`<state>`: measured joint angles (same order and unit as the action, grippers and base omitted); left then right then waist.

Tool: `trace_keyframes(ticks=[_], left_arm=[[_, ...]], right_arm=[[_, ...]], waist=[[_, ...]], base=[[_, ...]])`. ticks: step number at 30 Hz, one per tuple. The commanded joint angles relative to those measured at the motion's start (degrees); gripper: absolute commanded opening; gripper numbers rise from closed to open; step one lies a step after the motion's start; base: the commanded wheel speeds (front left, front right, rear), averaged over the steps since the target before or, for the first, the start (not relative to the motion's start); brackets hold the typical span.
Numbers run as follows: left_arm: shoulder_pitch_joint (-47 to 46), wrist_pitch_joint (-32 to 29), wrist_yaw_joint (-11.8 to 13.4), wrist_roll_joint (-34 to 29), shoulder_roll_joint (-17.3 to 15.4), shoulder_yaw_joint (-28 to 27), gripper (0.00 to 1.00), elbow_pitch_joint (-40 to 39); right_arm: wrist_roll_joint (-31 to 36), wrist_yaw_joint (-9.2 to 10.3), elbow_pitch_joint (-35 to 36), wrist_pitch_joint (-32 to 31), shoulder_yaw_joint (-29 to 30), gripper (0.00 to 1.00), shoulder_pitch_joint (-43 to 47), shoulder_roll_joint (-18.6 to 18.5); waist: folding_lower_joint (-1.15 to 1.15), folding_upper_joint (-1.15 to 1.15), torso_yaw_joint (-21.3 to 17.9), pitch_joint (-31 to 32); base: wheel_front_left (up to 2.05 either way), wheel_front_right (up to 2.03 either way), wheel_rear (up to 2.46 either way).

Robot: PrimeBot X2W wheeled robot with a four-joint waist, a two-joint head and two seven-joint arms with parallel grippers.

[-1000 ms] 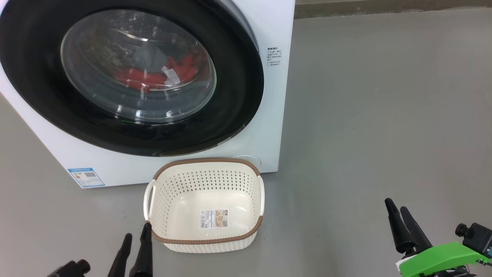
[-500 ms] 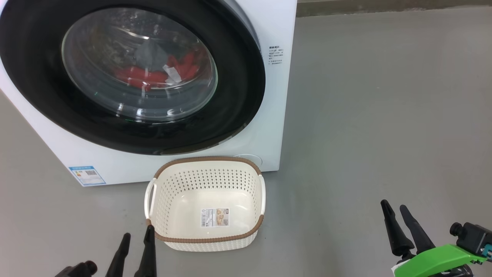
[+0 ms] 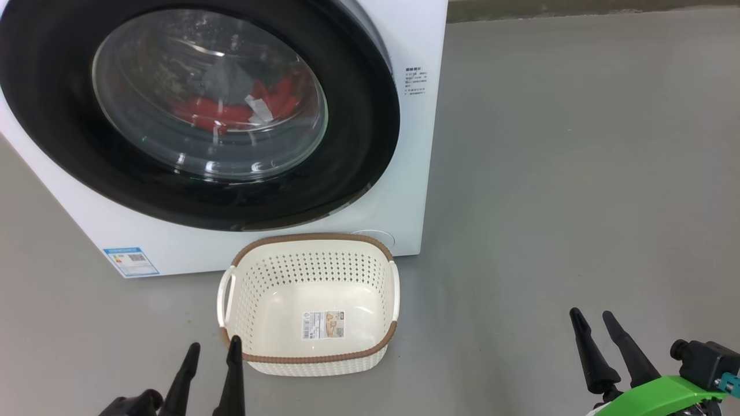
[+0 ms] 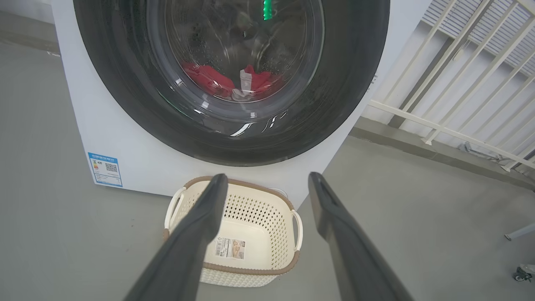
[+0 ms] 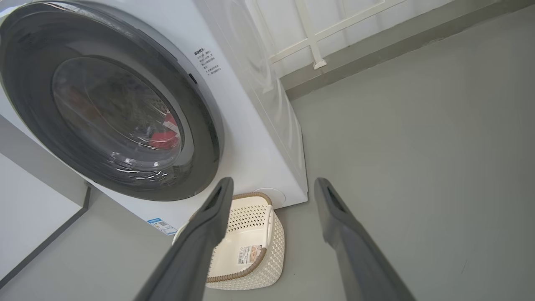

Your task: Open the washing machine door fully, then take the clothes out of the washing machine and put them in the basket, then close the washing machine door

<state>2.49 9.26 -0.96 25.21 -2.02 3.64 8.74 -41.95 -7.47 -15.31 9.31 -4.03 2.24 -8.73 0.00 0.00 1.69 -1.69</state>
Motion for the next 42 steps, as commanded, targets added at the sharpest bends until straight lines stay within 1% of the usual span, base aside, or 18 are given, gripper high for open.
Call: trace_keyframes(ticks=[1, 16, 22, 26, 30, 42], left_arm=[[-0.07, 0.92, 0.49, -1.8, -0.65, -1.17, 1.0, -1.86], [0.71, 3.46, 0.76, -11.0, -0.76, -0.63, 1.0, -1.79], [1.32, 4.49, 0.7, -13.6, -0.81, -0.68, 1.0, -1.52], [1.68, 5.17, 0.58, -13.55, -0.84, -1.22, 1.0, -1.38], [1.92, 5.74, 0.37, -15.19, -0.86, -1.47, 1.0, -1.23], [1.67, 5.74, 0.24, -15.14, -0.86, -1.79, 1.0, -0.11]], right_arm=[[1.64, -0.02, 1.63, 0.91, -0.98, 1.0, -0.57, -1.41], [7.26, -0.02, 1.78, 3.43, -0.83, 1.0, 0.43, -2.01], [9.66, -0.02, 1.74, 4.44, -0.51, 1.0, 1.25, -2.38], [11.3, -0.02, 1.72, 5.12, 0.21, 1.0, 1.89, -2.43], [12.96, -0.02, 1.58, 5.69, 1.13, 1.0, 2.49, -2.33], [12.71, -0.02, 1.39, 5.69, 2.29, 1.0, 2.78, -1.58]], waist=[[0.0, 0.0, -0.02, -0.02], [0.0, 0.0, -0.24, 0.06], [0.0, 0.0, -0.27, 0.29], [0.0, 0.0, -0.29, 0.39], [0.0, 0.0, -0.32, 0.43], [0.0, 0.0, -0.55, -0.09]], base=[[0.0, 0.0, 0.0], [0.0, 0.0, 0.0], [0.0, 0.0, 0.0], [0.0, 0.0, 0.0], [0.0, 0.0, 0.0], [0.0, 0.0, 0.0]])
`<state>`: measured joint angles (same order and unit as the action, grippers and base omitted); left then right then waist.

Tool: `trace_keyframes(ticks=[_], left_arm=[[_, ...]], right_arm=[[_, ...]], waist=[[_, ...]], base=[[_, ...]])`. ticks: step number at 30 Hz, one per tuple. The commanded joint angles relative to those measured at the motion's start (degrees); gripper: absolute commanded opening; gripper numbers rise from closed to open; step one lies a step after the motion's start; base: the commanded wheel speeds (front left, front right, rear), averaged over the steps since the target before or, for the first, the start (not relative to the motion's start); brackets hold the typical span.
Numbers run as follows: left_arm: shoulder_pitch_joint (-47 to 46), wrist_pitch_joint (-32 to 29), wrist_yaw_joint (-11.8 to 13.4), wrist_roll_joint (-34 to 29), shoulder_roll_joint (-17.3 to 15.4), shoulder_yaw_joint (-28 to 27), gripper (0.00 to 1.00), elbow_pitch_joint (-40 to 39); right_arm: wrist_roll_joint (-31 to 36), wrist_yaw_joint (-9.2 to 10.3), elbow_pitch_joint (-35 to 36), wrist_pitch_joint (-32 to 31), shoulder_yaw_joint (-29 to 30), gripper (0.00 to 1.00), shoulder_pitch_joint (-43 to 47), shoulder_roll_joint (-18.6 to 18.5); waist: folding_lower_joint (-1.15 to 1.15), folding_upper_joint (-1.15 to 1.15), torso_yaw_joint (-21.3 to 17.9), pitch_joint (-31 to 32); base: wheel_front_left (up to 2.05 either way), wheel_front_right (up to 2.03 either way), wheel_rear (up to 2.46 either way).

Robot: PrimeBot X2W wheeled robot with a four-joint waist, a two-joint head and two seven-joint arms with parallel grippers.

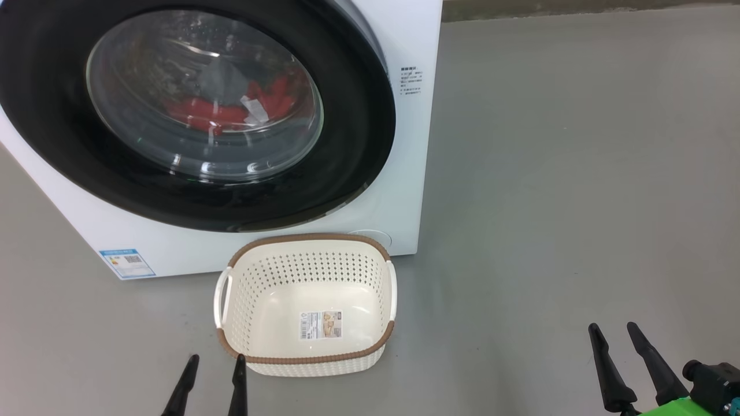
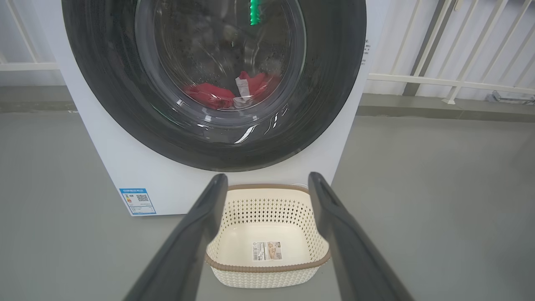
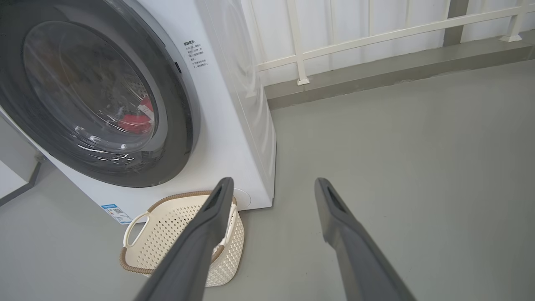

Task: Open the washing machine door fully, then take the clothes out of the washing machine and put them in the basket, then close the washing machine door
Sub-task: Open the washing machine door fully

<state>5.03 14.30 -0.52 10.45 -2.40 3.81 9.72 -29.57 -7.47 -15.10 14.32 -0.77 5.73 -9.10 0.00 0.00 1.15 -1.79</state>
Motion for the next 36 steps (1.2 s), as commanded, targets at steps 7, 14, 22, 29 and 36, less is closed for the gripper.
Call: trace_keyframes(ticks=[7, 14, 22, 29, 36], left_arm=[[-1.36, 0.7, -0.33, -0.59, -0.48, -1.85, 1.0, -0.92], [-2.1, 0.7, -0.1, -0.21, -0.48, -1.1, 1.0, -1.23], [-5.51, 0.7, -0.09, 0.01, -0.48, 1.58, 1.0, -1.82], [-9.57, 0.7, 0.11, 0.68, -0.48, 3.23, 1.0, -2.03], [-13.07, 0.7, 0.64, 1.87, -0.48, 5.33, 1.0, -2.17]], right_arm=[[-1.26, -0.02, 1.82, 0.68, -0.73, 0.0, -1.29, -0.37], [-8.38, -0.02, 3.4, 0.68, -2.27, 0.0, -6.9, 0.41], [-16.53, -0.02, 1.96, 0.68, -6.63, 0.0, -22.1, -2.13], [-23.86, -0.02, -0.35, 0.68, -10.92, 0.0, -36.3, -6.63], [-43.82, -0.02, 0.48, -3.36, -18.18, 0.0, -48.03, -11.65]], waist=[[0.0, 0.0, 0.27, -0.1], [0.0, 0.0, 0.67, -1.25], [0.0, 0.0, 2.55, -6.3], [0.0, 0.0, 5.43, -12.0], [0.0, 0.0, 8.04, -16.82]], base=[[0.0, 0.0, 0.0], [0.0, 0.0, 0.0], [0.0, 0.0, 0.0], [0.0, 0.0, 0.0], [0.0, 0.0, 0.0]])
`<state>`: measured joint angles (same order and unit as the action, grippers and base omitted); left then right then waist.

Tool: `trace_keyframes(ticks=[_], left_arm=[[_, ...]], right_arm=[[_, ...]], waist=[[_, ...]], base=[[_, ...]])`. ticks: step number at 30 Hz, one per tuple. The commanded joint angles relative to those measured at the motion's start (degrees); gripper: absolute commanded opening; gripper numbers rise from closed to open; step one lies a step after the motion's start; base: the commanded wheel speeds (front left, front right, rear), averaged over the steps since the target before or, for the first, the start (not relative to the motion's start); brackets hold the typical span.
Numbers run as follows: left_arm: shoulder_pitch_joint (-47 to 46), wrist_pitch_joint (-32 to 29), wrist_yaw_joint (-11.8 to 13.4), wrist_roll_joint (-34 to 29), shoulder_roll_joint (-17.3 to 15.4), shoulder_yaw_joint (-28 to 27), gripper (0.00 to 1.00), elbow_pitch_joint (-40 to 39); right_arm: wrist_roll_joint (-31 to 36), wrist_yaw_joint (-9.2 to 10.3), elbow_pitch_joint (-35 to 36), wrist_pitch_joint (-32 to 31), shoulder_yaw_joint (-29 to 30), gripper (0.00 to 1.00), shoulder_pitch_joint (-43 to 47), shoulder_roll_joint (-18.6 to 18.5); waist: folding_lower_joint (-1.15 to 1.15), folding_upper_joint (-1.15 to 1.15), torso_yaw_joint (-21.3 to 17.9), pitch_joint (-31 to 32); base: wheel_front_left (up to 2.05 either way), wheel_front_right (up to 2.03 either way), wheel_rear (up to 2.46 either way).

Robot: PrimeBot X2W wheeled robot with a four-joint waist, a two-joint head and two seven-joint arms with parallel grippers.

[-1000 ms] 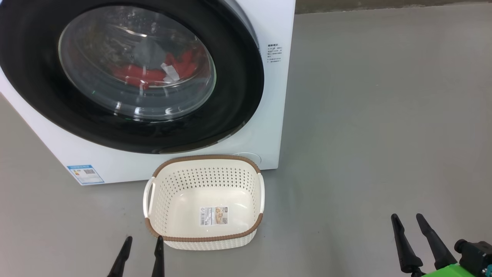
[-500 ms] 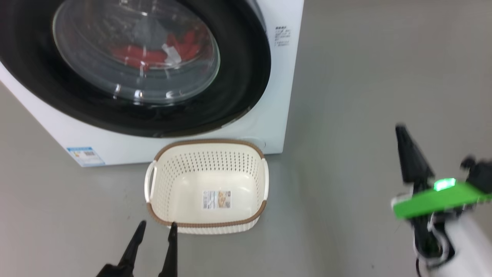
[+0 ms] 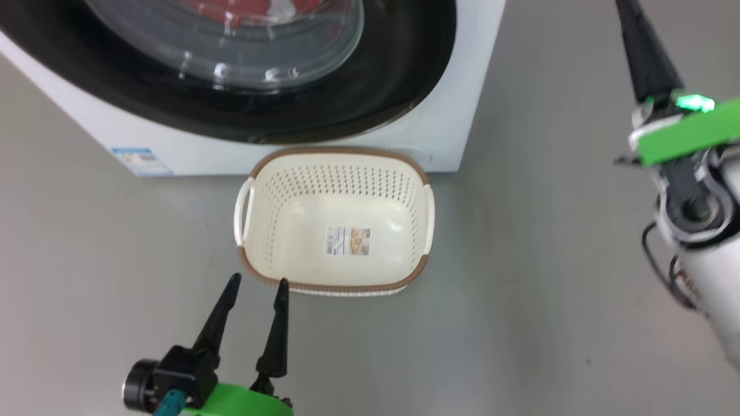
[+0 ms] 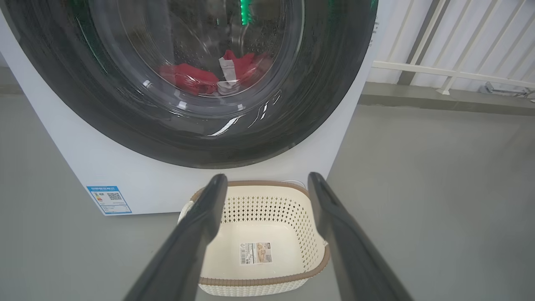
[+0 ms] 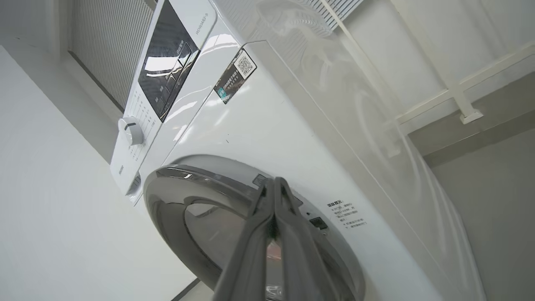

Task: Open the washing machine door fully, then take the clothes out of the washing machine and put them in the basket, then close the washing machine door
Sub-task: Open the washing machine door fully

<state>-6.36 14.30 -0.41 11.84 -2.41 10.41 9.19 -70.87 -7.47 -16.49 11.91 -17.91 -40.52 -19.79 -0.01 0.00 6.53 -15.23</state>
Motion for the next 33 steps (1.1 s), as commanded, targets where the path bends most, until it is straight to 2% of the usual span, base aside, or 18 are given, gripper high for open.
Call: trace_keyframes(ticks=[1, 5, 6, 8, 9, 14, 24, 33], left_arm=[[-2.11, 0.7, 0.6, 0.68, -0.47, -0.93, 1.0, -1.62], [-3.74, 0.7, 0.93, 1.36, -0.47, 0.31, 1.0, -1.61], [-3.74, 0.7, 0.93, 1.36, -0.47, 0.31, 1.0, -1.61], [-4.35, 0.7, 1.05, 1.61, -0.47, 0.77, 1.0, -1.62], [-4.84, 0.7, 1.06, 1.77, -0.47, 1.28, 1.0, -1.64], [-5.87, 0.7, 1.08, 2.16, -0.47, 2.43, 1.0, -1.6], [-7.83, 0.7, 1.23, 3.26, -0.47, 4.83, 1.0, -1.7], [-9.34, 0.7, 1.8, 5.41, -0.47, 7.03, 1.0, -2.17]], right_arm=[[-5.66, -0.02, 2.3, -2.49, -1.48, 0.0, -3.15, -1.65], [-16.58, -0.02, 3.44, -10.26, -1.63, 0.0, -7.71, -3.77], [-16.58, -0.02, 3.44, -10.26, -1.63, 0.0, -7.71, -3.77], [-20.46, -0.02, 3.09, -14.2, -0.75, 0.0, -9.73, -4.45], [-23.93, -0.02, 2.25, -18.45, 0.38, 0.0, -11.59, -4.6], [-30.25, -0.02, -1.16, -29.42, 3.28, 0.0, -15.59, -4.23], [-34.95, -0.02, -10.24, -45.39, 5.29, 0.0, -24.61, -2.44], [-33.61, -0.02, -16.73, -50.86, 4.6, 0.0, -32.36, -1.79]], waist=[[0.0, 0.0, 2.99, -3.98], [0.0, 0.0, 4.21, -6.08], [0.0, 0.0, 4.21, -6.08], [0.0, 0.0, 4.61, -6.97], [0.0, 0.0, 4.97, -7.83], [0.0, 0.0, 5.83, -9.69], [0.0, 0.0, 7.5, -13.35], [0.0, 0.0, 9.91, -16.41]], base=[[0.0, 0.0, 0.0], [0.0, 0.0, 0.0], [0.0, 0.0, 0.0], [0.0, 0.0, 0.0], [0.0, 0.0, 0.0], [0.0, 0.0, 0.0], [0.0, 0.0, 0.0], [0.0, 0.0, 0.0]])
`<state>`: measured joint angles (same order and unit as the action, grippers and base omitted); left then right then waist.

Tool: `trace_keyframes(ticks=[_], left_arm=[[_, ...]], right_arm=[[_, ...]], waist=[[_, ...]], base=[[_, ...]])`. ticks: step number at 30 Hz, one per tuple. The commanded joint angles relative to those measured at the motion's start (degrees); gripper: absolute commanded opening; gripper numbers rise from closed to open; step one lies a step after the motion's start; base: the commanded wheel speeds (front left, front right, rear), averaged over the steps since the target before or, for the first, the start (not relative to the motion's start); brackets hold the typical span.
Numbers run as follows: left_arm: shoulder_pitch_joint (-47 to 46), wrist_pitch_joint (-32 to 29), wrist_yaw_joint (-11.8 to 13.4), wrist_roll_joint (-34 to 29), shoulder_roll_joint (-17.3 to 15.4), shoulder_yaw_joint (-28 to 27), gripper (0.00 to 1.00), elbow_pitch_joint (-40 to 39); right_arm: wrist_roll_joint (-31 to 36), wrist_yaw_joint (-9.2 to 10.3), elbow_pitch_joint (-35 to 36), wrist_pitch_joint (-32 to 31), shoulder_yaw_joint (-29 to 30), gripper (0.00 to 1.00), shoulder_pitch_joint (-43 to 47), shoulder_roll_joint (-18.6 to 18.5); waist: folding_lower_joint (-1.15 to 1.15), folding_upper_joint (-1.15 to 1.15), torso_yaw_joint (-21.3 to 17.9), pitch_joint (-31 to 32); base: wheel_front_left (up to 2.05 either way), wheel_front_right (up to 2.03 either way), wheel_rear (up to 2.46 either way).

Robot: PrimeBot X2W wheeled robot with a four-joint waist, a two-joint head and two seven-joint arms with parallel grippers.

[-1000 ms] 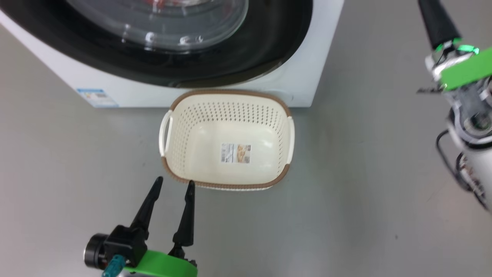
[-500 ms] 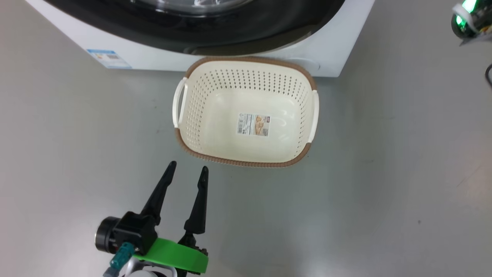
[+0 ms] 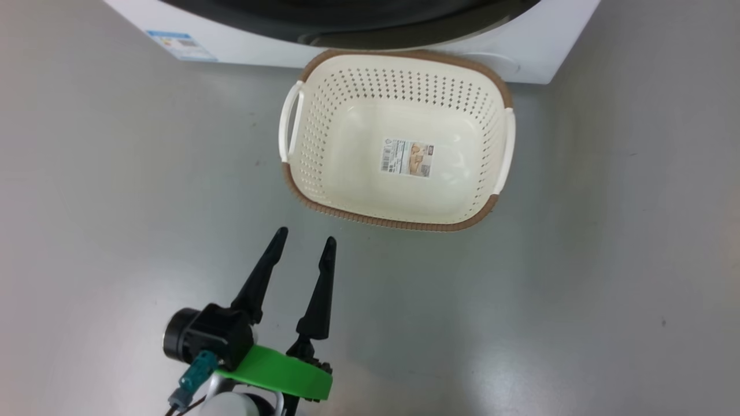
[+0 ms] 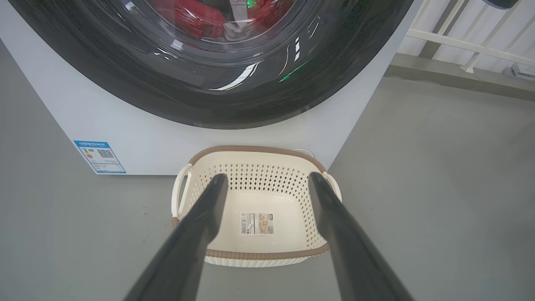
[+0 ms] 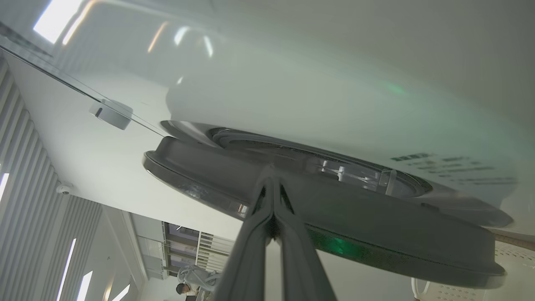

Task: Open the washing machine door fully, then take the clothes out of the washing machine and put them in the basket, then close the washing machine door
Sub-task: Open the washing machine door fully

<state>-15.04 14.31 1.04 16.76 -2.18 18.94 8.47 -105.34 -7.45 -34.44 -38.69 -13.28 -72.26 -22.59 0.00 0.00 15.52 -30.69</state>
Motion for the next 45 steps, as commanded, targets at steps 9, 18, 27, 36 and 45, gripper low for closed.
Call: trace_keyframes(ticks=[9, 18, 27, 36, 45], left_arm=[[-1.68, 0.69, 1.18, 2.22, -0.7, 0.44, 1.0, -2.13], [-2.3, 0.69, 1.8, 3.18, -0.7, 1.14, 1.0, -2.63], [-1.56, 0.69, 1.76, 2.85, -0.7, 0.84, 1.0, -2.15], [-0.13, 0.69, 1.52, 2.49, -0.7, 0.44, 1.0, -2.09], [1.39, 0.69, 1.37, 2.46, -0.7, -0.05, 1.0, -2.66]], right_arm=[[2.84, -0.03, -2.42, -2.39, -0.73, 0.0, -5.71, 2.11], [5.04, -0.03, -2.93, -3.76, -1.63, 0.0, -5.36, 2.96], [6.31, -0.03, 0.2, -5.28, -1.58, 0.0, 0.91, 4.22], [6.63, -0.03, 5.2, -7.19, -0.42, 0.0, 8.96, 5.69], [8.26, -0.03, 8.6, -9.39, -0.84, 0.0, 15.23, 6.97]], waist=[[0.0, 0.0, 2.93, -2.84], [0.0, 0.0, 3.4, -2.92], [0.0, 0.0, 2.42, 0.62], [0.0, 0.0, 1.69, 3.88], [0.0, 0.0, 1.48, 5.92]], base=[[0.0, 0.0, 0.0], [0.0, 0.0, 0.0], [0.0, 0.0, 0.0], [0.0, 0.0, 0.0], [0.0, 0.0, 0.0]])
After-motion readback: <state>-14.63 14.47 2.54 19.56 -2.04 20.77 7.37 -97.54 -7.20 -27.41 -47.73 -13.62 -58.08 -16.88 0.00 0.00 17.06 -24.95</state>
